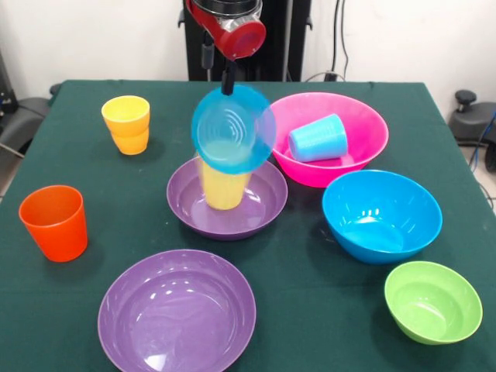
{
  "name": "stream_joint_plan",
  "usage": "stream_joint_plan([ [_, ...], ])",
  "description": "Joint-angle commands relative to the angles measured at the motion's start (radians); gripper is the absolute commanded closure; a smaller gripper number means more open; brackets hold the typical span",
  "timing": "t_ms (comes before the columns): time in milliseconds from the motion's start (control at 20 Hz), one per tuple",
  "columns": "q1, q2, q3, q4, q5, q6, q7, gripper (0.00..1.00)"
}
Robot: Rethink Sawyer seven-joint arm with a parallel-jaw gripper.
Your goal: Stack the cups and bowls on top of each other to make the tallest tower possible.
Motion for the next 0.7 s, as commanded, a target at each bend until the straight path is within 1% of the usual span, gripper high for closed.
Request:
stream_joint_plan([
  [50,-0.015,0.046,0.099,0.038,-0.062,-0.062,-0.136,0.00],
  [200,-0.008,0.051,0.091,0.026,-0.059,-0.039,-0.118,0.00],
  [250,-0.001,0.053,0.084,0.017,-0.069,-0.049,-0.109,0.00],
  [450,0.010,0.055,0.075,0.016,-0.069,-0.064,-0.083,0.00],
  [700,0.012,0.054,0.074,0.014,-0.068,-0.061,-0.078,0.00],
])
